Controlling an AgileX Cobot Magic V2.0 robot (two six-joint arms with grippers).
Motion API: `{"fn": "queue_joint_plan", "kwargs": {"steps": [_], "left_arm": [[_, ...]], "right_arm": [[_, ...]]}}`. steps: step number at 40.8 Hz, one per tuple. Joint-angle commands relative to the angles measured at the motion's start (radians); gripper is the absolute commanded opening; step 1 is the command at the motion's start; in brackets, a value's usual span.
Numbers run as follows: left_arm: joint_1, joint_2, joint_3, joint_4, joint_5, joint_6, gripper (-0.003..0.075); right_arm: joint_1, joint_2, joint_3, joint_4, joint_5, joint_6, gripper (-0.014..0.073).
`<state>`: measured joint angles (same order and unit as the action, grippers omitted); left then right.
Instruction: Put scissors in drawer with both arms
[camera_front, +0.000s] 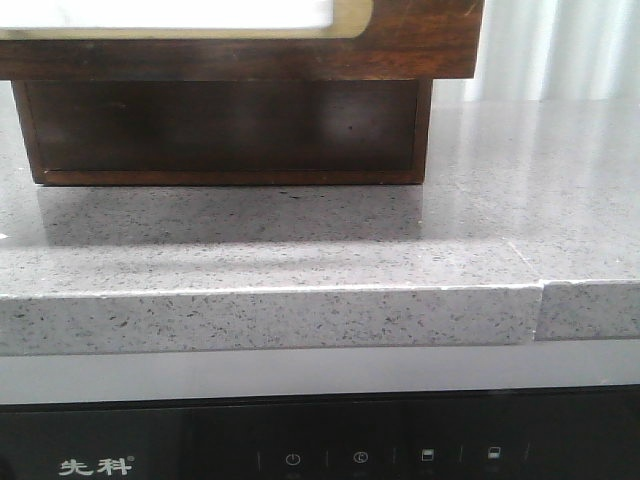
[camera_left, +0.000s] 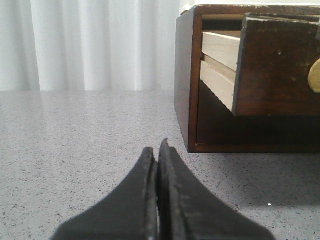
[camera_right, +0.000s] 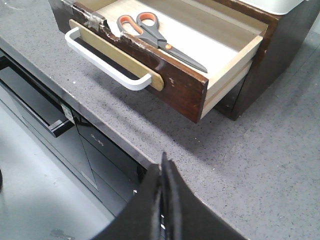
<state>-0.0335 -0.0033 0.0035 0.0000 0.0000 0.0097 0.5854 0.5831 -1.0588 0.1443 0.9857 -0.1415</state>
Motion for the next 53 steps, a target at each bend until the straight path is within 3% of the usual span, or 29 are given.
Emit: {"fn": "queue_joint_plan", "kwargs": {"steps": [1,19,30,40,53], "left_arm": [[0.003,-0.021,0.026,-0.010,-0.080,-0.010,-0.0020],[0.003,-0.021,0.026,-0.010,-0.080,-0.010,-0.0020],[0.003,-0.017,0.026,-0.010,-0.080,-0.010,-0.0020],[0.003,-0.017,0.026,-0.010,-0.080,-0.010,-0.0020],[0.003,-0.017,0.026,-0.010,-0.080,-0.010,-0.0020]], "right_arm": [[-0.005,0.006,-0.022,-0.002,-0.070,-0.003,-0.0069],[-0.039,-0.030,0.025,-0.005,-0.110,-0.014,-0.0069],[-0.348,-0.272,0.384,-0.086,-0.465,-0.021,-0.0069],[-0.550,-0.494,0.751,-0.086,-0.767,-0.021,-0.0069],[-0.601,-0.610,1.024,-0.084,-0.912,-0.021,-0.0069]]}}
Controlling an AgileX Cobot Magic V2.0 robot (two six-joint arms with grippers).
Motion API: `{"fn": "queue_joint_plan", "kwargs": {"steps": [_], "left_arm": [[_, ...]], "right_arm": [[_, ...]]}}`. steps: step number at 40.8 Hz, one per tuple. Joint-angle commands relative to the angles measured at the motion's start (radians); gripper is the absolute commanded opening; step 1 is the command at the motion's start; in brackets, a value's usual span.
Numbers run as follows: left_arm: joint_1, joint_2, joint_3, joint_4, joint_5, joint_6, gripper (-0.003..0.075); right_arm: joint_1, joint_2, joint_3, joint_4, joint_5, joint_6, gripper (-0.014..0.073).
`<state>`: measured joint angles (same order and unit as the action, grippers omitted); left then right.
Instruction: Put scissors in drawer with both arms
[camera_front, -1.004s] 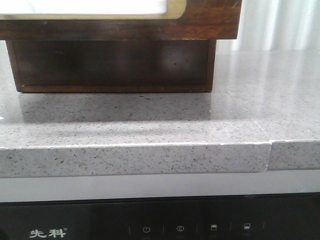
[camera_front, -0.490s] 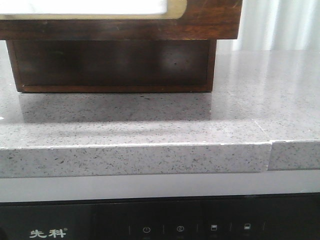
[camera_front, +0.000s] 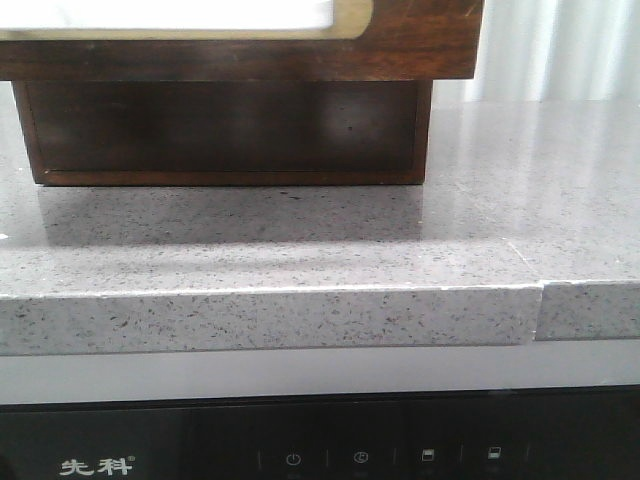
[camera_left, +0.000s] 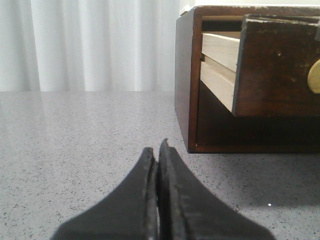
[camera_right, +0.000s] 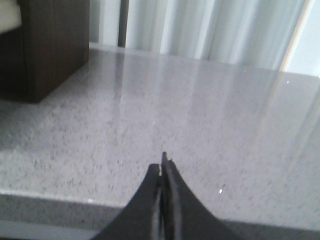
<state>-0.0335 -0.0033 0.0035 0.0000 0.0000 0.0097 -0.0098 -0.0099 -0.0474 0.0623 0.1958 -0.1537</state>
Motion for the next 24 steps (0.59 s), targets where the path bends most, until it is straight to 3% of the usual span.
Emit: {"fn": "queue_joint_plan", "kwargs": {"steps": [1,6,24], "left_arm": [[0.003,-0.017,0.026,-0.010,-0.080,-0.010,-0.0020],[0.003,-0.017,0.026,-0.010,-0.080,-0.010,-0.0020],[0.003,-0.017,0.026,-0.010,-0.080,-0.010,-0.0020]], "right_arm": [[-0.002,-0.017,0.022,0.001,-0.132,-0.009,-0.0069],[0.027,-0.018,0.077,0.001,-0.214,-0.009,-0.0069],[0.025,-0.017,0.074,0.001,-0.234,-0.009,-0.0069]]}}
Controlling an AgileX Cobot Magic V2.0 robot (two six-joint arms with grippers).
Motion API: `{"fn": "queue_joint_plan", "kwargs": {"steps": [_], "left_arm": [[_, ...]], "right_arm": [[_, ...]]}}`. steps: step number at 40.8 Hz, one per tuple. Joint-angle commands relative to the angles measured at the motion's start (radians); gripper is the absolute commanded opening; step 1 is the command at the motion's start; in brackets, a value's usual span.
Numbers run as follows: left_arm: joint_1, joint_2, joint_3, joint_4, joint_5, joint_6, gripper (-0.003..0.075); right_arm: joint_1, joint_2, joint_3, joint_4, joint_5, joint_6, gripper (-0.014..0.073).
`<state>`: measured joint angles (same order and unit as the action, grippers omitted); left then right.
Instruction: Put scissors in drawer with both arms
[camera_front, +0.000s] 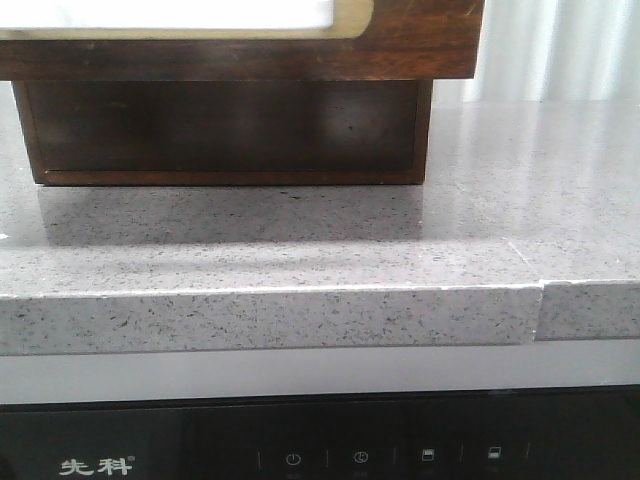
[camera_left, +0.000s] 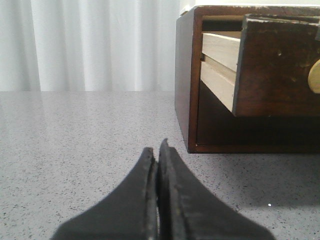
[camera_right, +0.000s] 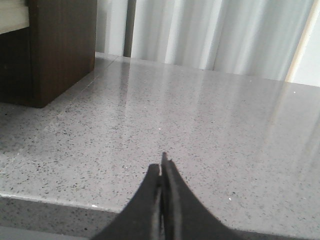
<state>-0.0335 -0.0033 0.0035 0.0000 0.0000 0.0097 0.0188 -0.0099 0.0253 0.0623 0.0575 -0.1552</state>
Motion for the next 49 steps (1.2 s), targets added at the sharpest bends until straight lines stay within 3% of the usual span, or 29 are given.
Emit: {"fn": "queue_joint_plan", "kwargs": {"steps": [1,12,49], "left_arm": [[0.003,-0.017,0.026,-0.010,-0.080,-0.010,-0.0020],[0.003,-0.017,0.026,-0.010,-0.080,-0.010,-0.0020],[0.003,-0.017,0.026,-0.010,-0.080,-0.010,-0.0020]], "right_arm": [[-0.004,-0.017,0.002,0.001,-0.102,-0.007,-0.0069],[-0.020,-0.017,0.002,-0.105,-0.154,0.168,-0.0067],[-0.020,-0.017,0.002,-0.050,-0.112,0.196,-0.0067]]}}
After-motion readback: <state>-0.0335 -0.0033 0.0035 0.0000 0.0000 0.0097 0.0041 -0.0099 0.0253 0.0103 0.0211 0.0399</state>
